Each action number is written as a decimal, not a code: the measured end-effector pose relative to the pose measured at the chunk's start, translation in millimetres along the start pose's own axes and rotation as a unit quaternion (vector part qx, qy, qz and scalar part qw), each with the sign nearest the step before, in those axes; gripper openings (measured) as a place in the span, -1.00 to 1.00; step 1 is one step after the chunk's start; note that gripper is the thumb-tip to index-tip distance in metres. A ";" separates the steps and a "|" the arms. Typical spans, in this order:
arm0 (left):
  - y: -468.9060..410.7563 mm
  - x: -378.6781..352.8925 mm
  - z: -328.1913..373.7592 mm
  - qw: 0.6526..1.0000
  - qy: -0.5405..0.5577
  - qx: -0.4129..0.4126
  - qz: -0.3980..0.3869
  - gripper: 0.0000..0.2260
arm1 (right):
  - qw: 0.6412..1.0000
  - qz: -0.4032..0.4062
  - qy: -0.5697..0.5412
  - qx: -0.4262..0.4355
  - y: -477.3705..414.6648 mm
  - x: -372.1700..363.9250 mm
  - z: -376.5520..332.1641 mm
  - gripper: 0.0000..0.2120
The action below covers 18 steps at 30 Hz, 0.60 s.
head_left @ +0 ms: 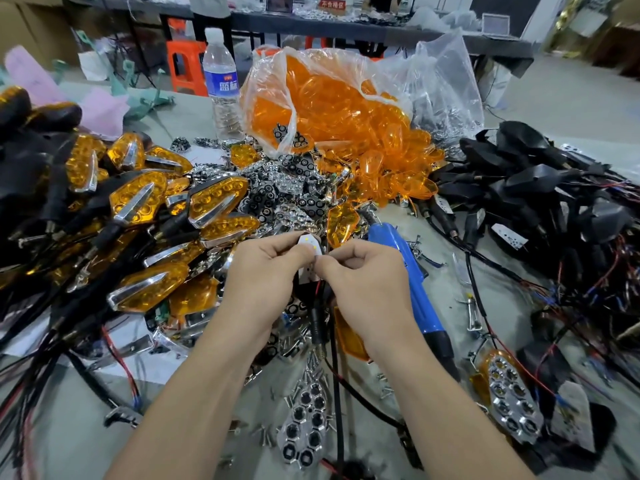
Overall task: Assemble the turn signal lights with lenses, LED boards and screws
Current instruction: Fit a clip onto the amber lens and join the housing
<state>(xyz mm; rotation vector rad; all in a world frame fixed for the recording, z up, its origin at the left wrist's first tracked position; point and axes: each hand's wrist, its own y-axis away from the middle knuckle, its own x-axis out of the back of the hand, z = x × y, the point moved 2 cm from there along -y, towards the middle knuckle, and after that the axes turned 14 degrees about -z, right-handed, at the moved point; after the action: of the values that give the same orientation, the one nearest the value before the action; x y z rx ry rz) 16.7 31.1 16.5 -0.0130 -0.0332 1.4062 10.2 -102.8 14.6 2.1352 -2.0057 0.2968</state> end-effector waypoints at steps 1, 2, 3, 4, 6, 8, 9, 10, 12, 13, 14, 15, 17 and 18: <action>0.3 1.6 -0.4 1.000 -0.007 -0.010 0.006 -0.85 | 1.000 -0.004 0.004 0.001 -0.9 -1.6 -0.8 -0.89; 0.1 3.4 -0.9 1.000 -0.015 -0.018 0.010 -0.84 | 1.000 -0.009 0.008 0.001 -2.3 -2.8 -2.2 -0.89; -0.2 4.4 -1.9 0.999 -0.023 -0.026 0.013 -0.84 | 1.000 -0.014 0.013 0.000 -4.0 -3.4 -3.4 -0.89; -0.8 5.3 -2.7 0.999 -0.030 -0.034 0.013 -0.84 | 1.000 -0.013 0.018 0.001 -5.6 -3.1 -4.6 -0.90; -2.8 6.9 -5.0 0.999 -0.019 -0.034 -0.002 -0.83 | 1.000 0.003 0.029 0.006 -8.2 -3.3 -6.4 -0.91; -5.3 9.2 -6.3 0.999 0.007 -0.017 -0.027 -0.84 | 0.999 0.014 0.031 0.002 -9.6 -5.2 -7.1 -0.92; -6.3 11.0 -6.8 0.999 0.012 -0.011 -0.031 -0.82 | 1.000 0.010 0.027 0.000 -9.9 -6.8 -7.4 -0.94; -7.5 13.1 -7.1 1.000 0.011 -0.008 -0.022 -0.81 | 1.000 -0.001 0.025 -0.003 -10.2 -8.4 -8.2 -0.95; -9.4 18.9 -8.9 1.000 0.009 -0.003 0.029 -0.79 | 0.999 -0.028 0.035 -0.007 -12.7 -8.4 -10.9 -0.90; -9.8 21.7 -10.1 0.998 0.016 0.004 0.058 -0.77 | 0.999 -0.026 0.048 -0.004 -16.8 -5.4 -12.7 -0.86; -9.8 24.4 -11.9 0.996 0.028 0.018 0.082 -0.76 | 0.998 -0.008 0.068 0.001 -22.0 -0.2 -14.0 -0.83; -10.9 27.7 -13.6 0.993 0.039 0.034 0.104 -0.78 | 0.995 0.014 0.102 0.011 -29.5 6.5 -15.6 -0.82; -11.9 33.6 -17.2 0.987 0.066 0.065 0.134 -0.81 | 0.974 0.000 0.225 0.004 -44.3 16.7 -19.6 -0.83; -12.8 35.5 -18.0 0.984 0.080 0.071 0.141 -0.81 | 0.955 -0.042 0.292 -0.010 -50.5 17.1 -20.7 -0.85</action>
<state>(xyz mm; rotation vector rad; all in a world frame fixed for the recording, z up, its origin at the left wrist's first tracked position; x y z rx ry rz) 35.7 64.1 -0.5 -0.0128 0.2094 1.6833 61.4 -110.3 38.9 1.8228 -1.5613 0.7832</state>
